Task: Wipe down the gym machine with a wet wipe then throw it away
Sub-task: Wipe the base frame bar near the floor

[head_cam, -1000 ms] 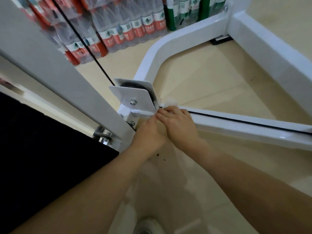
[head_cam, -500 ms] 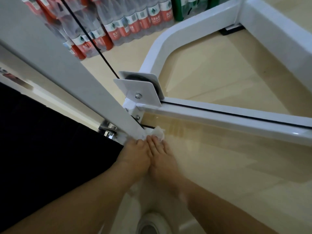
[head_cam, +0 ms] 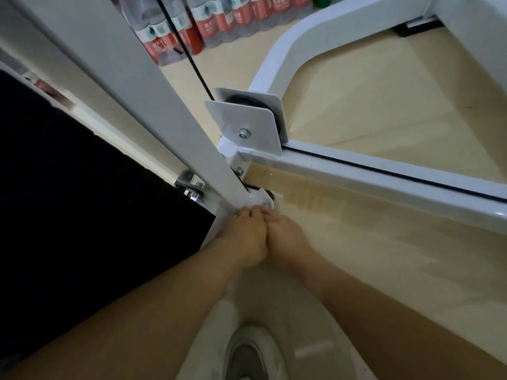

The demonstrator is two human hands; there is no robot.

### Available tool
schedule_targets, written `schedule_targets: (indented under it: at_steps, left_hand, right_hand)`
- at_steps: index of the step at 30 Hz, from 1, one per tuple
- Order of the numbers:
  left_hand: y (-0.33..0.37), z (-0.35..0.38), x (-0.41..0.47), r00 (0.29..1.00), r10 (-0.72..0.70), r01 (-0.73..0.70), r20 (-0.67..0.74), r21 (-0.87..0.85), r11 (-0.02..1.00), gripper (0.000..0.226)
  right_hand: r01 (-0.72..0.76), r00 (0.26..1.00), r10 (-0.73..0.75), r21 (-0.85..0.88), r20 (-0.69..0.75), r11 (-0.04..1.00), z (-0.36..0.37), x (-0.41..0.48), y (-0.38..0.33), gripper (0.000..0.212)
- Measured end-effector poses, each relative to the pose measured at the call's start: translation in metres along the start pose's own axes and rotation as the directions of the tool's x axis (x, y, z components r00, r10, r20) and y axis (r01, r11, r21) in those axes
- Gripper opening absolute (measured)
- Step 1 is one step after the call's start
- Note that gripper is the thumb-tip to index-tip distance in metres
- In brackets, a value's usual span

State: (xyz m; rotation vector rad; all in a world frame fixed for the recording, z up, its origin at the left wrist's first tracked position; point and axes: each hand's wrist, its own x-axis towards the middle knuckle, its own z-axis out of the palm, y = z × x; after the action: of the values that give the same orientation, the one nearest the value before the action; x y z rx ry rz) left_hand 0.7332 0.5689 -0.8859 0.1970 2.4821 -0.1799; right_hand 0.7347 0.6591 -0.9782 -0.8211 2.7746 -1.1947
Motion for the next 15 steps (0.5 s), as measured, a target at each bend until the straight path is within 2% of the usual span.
schedule_targets:
  at_steps: [1,2,3,5,6,7,9,11,13,14,15]
  left_hand:
    - [-0.003,0.000,0.002,0.997,-0.057,0.044,-0.045,-0.254,0.966,0.058]
    - [-0.003,-0.001,0.001,0.989,-0.113,0.058,-0.095,-0.455,0.889,0.051]
    - [-0.002,-0.003,-0.002,0.975,-0.186,0.074,-0.119,-0.616,0.785,0.044]
    - [-0.001,-0.005,-0.004,0.932,-0.336,0.083,-0.138,-0.820,0.567,0.029]
    - [-0.003,-0.004,-0.004,0.908,-0.392,0.069,-0.145,-0.873,0.483,0.019]
    - [-0.004,-0.002,-0.006,0.894,-0.428,0.061,-0.131,-0.912,0.406,0.014]
    - [-0.005,0.006,-0.006,0.870,-0.484,0.052,-0.088,-0.962,0.268,0.021]
    - [-0.003,0.015,-0.007,0.833,-0.551,0.098,-0.056,-0.964,0.246,0.024]
    - [0.001,0.020,-0.008,0.791,-0.611,0.113,-0.041,-0.971,0.212,0.031]
    - [0.003,0.019,-0.008,0.768,-0.640,0.093,-0.009,-0.988,0.126,0.031]
    - [0.006,0.017,-0.007,0.748,-0.663,0.038,0.032,-0.999,-0.005,0.030]
  right_hand:
    - [-0.052,0.999,0.053,0.080,-0.009,0.995,-0.006,0.005,-0.003,0.035]
    - [-0.170,0.984,0.179,0.210,-0.025,0.963,-0.009,0.008,-0.009,0.028]
    - [-0.296,0.942,0.332,0.352,-0.046,0.888,-0.009,0.011,-0.014,0.024]
    - [-0.421,0.817,0.572,0.609,-0.067,0.672,-0.013,0.019,-0.022,0.020]
    - [-0.437,0.770,0.636,0.681,-0.055,0.587,-0.014,0.023,-0.023,0.017]
    - [-0.454,0.751,0.660,0.698,-0.036,0.554,-0.018,0.028,-0.023,0.014]
    - [-0.474,0.773,0.635,0.677,0.013,0.563,-0.026,0.035,-0.019,0.013]
    - [-0.466,0.823,0.565,0.628,0.051,0.622,-0.034,0.037,-0.017,0.015]
    - [-0.436,0.867,0.497,0.440,-0.028,0.785,-0.042,0.036,-0.014,0.011]
    - [-0.432,0.874,0.478,0.306,-0.091,0.848,-0.043,0.037,-0.011,0.009]
    - [-0.446,0.870,0.476,0.202,-0.130,0.872,-0.046,0.039,-0.012,0.009]
